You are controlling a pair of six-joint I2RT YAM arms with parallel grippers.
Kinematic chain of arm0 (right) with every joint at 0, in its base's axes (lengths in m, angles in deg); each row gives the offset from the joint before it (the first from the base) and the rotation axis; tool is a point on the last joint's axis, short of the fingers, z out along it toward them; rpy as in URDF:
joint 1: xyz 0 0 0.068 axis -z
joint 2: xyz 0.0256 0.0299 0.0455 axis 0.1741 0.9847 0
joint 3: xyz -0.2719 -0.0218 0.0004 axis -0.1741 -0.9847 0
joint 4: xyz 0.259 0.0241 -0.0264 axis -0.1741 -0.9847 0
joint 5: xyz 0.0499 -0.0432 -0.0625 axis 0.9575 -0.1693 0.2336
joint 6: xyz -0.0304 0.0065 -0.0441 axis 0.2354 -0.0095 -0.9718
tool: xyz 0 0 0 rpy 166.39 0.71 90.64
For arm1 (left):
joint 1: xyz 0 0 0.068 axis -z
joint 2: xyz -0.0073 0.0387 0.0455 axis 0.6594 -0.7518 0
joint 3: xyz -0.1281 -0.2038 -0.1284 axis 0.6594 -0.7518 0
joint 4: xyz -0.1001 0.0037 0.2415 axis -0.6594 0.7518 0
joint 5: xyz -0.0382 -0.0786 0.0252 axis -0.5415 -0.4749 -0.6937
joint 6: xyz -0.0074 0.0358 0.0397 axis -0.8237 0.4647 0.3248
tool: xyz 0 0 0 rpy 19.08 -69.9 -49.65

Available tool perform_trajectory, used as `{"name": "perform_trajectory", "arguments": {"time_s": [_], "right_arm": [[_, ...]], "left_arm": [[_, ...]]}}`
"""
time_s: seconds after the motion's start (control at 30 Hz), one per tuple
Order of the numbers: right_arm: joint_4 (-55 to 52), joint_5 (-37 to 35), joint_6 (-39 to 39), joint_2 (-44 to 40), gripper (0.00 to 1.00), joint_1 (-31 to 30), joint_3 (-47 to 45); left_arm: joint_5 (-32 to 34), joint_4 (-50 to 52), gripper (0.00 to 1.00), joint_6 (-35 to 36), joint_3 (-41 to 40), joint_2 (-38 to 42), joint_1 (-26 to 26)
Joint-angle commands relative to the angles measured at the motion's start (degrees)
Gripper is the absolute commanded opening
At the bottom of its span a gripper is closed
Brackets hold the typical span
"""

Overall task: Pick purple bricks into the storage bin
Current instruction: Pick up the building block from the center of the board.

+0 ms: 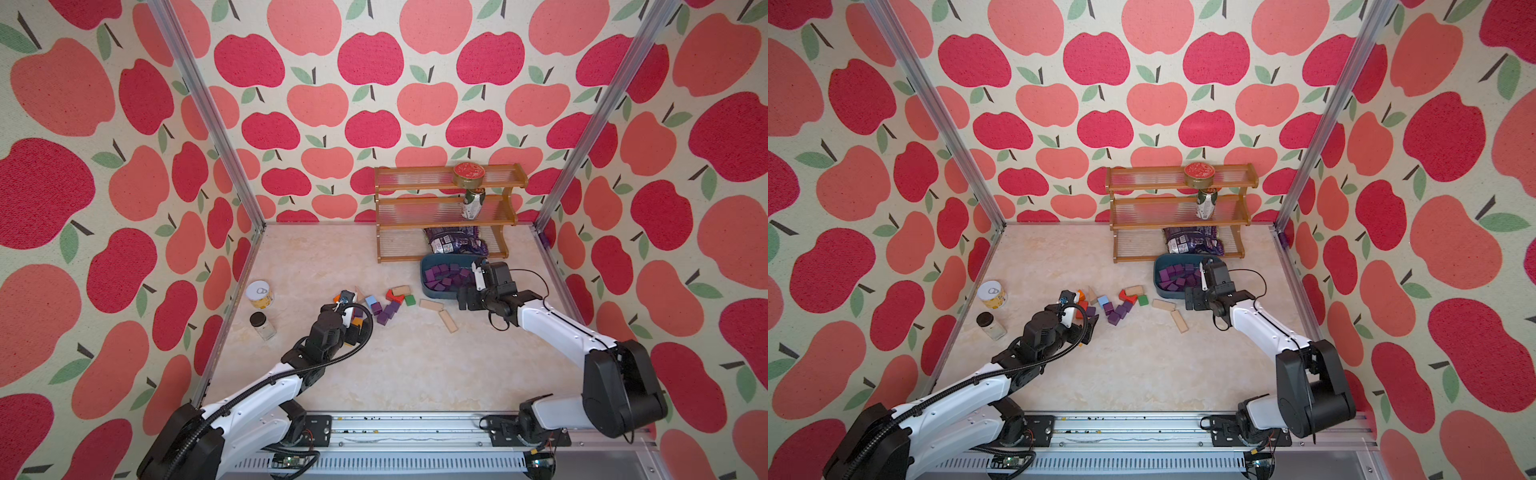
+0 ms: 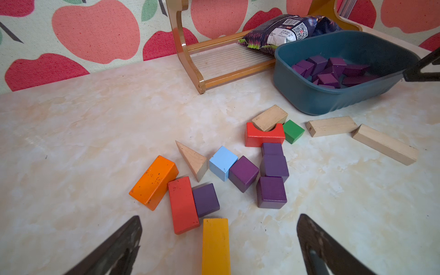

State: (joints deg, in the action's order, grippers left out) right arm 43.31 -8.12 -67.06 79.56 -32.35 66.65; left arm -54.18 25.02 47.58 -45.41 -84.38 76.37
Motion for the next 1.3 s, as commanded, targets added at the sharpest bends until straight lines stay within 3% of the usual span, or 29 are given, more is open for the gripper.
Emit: {"name": "perform_trajectory", "arguments": {"time_s": [0.0, 0.17, 0.4, 0.57, 0.83, 1.27], "right_arm": [[0.36, 0.85, -3.01, -0.98, 0.99, 0.45, -0.26], [2.79, 0.6, -5.76, -0.72, 0.99, 0.5, -1.19], [9.61, 6.78, -3.47, -3.22, 0.99, 0.44, -6.29], [8.19, 8.75, -4.06, -4.89, 0.99, 0.46, -6.85], [6.47, 10.03, -5.32, -9.36, 0.99, 0.46, -9.22], [9.09, 14.66, -4.37, -17.46, 0.99, -0.34, -12.88]], "left_arm": [[-1.0, 0.95, 0.99, -0.75, 1.37, -0.25, -0.31], [-3.17, 1.19, 0.99, -0.66, 1.93, -0.72, -0.3], [-3.6, 0.61, 0.99, -1.35, 2.37, -3.06, -0.39], [-10.09, -0.05, 0.99, 0.37, 2.16, -3.16, -0.31], [-13.77, 1.04, 0.96, 2.58, 2.77, -4.15, -0.33], [-16.19, 2.4, 0.89, 3.08, 6.63, -13.45, -0.39]]}}
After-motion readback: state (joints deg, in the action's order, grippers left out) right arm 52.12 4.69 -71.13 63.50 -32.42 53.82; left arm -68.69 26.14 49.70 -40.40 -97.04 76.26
